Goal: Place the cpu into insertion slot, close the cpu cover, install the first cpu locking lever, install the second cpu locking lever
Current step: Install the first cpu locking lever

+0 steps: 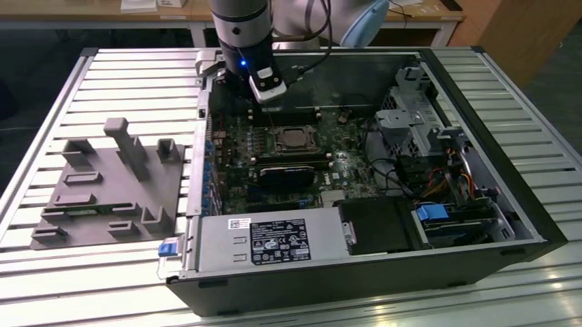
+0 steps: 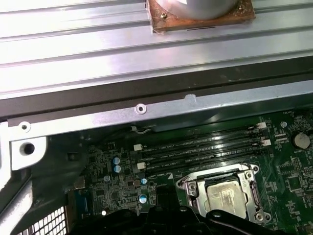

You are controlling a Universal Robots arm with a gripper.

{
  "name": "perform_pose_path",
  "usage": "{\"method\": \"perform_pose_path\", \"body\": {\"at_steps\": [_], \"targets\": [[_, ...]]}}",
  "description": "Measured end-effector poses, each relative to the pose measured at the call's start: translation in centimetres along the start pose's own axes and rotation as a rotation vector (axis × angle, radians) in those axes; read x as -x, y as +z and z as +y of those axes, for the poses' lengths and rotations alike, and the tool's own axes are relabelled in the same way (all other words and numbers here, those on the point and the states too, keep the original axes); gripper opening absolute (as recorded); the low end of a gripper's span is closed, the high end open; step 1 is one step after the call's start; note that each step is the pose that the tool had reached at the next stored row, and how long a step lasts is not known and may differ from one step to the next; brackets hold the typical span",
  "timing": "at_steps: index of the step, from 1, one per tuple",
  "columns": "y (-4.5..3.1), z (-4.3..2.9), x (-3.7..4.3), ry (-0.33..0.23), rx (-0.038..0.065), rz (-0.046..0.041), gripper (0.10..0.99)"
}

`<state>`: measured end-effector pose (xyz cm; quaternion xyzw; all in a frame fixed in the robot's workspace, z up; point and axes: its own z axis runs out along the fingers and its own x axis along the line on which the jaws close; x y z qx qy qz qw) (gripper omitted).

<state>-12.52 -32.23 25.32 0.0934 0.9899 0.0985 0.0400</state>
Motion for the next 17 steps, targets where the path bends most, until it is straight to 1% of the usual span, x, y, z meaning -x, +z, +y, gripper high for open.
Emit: {"method": "perform_pose_path", "body": {"at_steps": [3,7,9,12,15,17], "targets": [[0.13,-0.02,-0.02,-0.001,0.004,0.0009,0.102],[0.22,0.04,-0.03,-0.003,0.022,0.0039,0.102],[0.27,0.09,-0.02,-0.004,0.026,0.0050,0.102],[0.35,0.18,0.19,-0.007,0.027,0.0058,0.102],[0.48,0.32,0.82,-0.008,0.027,0.0060,0.102],[0.55,0.43,1.38,-0.008,0.027,0.0060,0.102]]}}
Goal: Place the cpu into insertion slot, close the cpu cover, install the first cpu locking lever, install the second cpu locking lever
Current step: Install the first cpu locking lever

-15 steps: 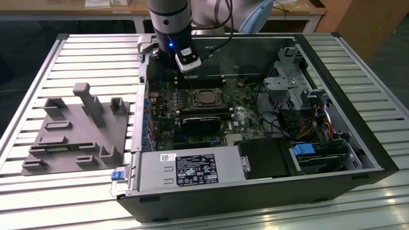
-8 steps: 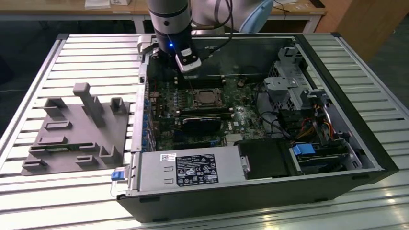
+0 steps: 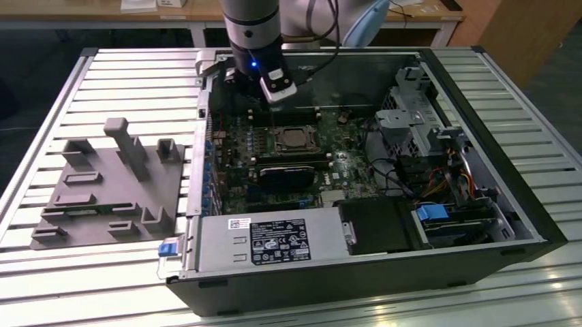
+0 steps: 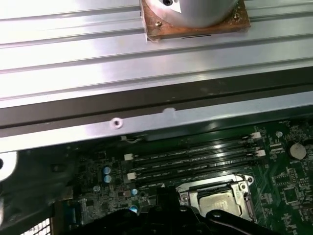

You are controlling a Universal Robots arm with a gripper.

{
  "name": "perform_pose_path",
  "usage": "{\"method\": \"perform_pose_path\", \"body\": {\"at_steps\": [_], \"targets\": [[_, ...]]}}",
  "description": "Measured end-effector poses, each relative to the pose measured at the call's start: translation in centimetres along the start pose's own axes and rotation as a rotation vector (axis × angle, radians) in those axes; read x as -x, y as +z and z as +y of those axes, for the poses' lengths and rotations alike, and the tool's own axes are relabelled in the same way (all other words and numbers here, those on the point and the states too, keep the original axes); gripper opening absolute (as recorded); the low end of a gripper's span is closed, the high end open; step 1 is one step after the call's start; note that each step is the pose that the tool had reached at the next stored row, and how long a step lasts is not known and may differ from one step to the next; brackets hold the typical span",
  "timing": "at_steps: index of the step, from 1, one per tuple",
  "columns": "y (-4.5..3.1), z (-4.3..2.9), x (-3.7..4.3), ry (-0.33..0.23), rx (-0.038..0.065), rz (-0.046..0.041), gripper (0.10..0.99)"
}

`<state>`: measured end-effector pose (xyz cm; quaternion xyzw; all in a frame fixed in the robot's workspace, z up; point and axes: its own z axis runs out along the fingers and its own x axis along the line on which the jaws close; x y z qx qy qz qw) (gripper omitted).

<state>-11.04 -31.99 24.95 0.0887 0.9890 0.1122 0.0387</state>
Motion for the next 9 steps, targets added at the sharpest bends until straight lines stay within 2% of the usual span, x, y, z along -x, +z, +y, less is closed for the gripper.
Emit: {"method": "perform_pose_path", "body": {"at_steps": [9], "targets": [[0.43,0.58,3.50,0.000,0.000,0.0000,0.102]]}}
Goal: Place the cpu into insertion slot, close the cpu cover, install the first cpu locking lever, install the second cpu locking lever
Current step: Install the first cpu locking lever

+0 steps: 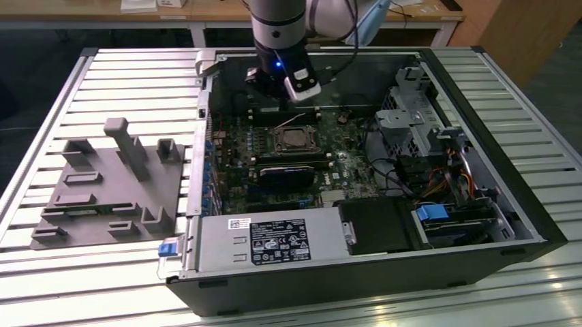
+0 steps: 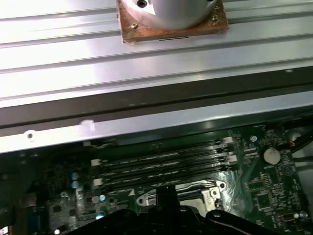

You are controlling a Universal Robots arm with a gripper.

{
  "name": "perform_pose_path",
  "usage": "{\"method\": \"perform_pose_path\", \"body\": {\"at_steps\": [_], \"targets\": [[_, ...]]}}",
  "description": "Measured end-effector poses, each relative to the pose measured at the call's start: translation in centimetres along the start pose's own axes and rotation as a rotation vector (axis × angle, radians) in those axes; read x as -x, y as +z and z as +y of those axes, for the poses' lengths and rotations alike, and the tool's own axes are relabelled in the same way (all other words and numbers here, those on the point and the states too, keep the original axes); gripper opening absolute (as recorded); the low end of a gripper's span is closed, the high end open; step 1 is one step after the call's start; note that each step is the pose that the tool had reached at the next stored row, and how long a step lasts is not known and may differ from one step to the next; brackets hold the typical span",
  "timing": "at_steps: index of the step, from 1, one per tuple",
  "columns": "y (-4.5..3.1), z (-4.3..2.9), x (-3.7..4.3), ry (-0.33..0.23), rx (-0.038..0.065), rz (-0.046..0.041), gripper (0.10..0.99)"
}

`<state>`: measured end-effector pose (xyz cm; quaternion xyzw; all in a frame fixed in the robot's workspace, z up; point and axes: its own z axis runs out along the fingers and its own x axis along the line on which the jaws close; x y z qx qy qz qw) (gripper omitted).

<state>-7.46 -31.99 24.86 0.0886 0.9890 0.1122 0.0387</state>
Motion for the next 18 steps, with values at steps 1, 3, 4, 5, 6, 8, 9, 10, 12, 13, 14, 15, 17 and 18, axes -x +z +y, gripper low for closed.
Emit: {"method": "perform_pose_path", "body": {"at_steps": [1,3,4,5,6,8,9,10,12,13,14,15,17,18], "targets": [[0.04,0.06,0.37,0.000,0.000,0.0000,0.102],[0.12,0.18,1.09,0.000,0.000,0.0000,0.102],[0.16,0.24,1.42,0.000,0.000,0.0000,0.102],[0.19,0.29,1.73,0.000,0.000,0.0000,0.102],[0.21,0.33,1.97,0.000,0.000,0.0001,0.102],[0.22,0.35,2.13,0.000,0.000,0.0001,0.102],[0.22,0.35,2.13,0.000,0.000,0.0001,0.102],[0.23,0.35,2.13,0.000,0.000,0.0000,0.102],[0.25,0.36,2.14,0.000,0.000,-0.0001,0.102],[0.32,0.35,2.14,0.000,0.000,-0.0008,0.102],[0.40,0.32,2.13,-0.001,0.001,-0.0030,0.102],[0.48,0.29,2.10,-0.002,0.001,-0.0077,0.102],[0.58,0.25,2.02,-0.005,0.000,-0.0208,0.102],[0.63,0.24,1.98,-0.007,-0.002,-0.0271,0.102]]}}
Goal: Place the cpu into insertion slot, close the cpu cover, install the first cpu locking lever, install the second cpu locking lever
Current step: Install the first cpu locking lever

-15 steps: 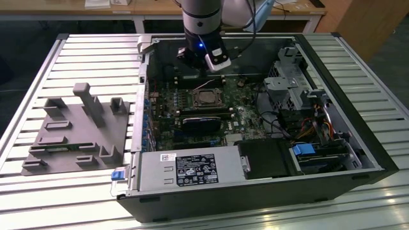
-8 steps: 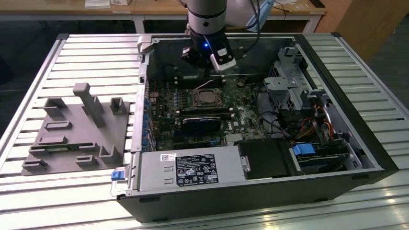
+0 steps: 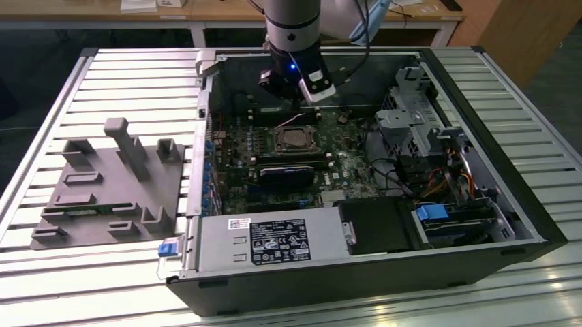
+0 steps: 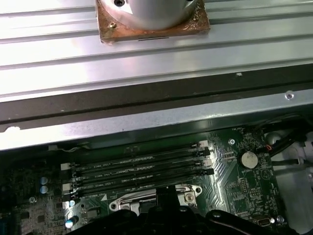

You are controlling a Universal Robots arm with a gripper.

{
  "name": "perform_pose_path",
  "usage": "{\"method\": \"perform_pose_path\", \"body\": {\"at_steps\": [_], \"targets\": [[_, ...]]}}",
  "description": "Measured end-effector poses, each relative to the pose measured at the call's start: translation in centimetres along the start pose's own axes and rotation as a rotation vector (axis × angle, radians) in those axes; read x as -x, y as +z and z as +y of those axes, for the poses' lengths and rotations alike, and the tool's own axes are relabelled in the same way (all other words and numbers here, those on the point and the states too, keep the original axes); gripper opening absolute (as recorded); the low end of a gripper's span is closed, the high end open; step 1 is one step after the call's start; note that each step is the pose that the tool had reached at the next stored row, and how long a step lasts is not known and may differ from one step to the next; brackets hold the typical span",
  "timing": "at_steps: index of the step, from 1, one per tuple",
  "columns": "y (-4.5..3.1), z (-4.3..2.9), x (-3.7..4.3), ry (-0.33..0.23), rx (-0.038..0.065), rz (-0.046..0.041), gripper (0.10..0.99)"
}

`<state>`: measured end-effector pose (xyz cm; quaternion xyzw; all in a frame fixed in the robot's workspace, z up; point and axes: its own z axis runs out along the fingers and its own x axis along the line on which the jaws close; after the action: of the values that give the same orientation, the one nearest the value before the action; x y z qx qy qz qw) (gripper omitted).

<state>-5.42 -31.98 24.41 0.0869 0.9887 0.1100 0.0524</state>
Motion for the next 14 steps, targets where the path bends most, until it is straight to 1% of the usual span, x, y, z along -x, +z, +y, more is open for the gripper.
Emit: {"method": "perform_pose_path", "body": {"at_steps": [1,3,7,8,11,14], "targets": [[0.07,-0.02,-0.03,-0.001,-0.002,-0.0053,0.102],[0.21,-0.07,-0.08,-0.004,-0.009,-0.0125,0.102],[0.54,-0.11,-0.15,-0.008,-0.026,-0.0228,0.102],[0.62,-0.13,-0.18,-0.009,-0.027,-0.0272,0.102],[0.82,-0.19,-0.29,-0.011,-0.025,-0.0406,0.102],[1.06,-0.18,-0.40,-0.013,-0.023,-0.0508,0.102]]}}
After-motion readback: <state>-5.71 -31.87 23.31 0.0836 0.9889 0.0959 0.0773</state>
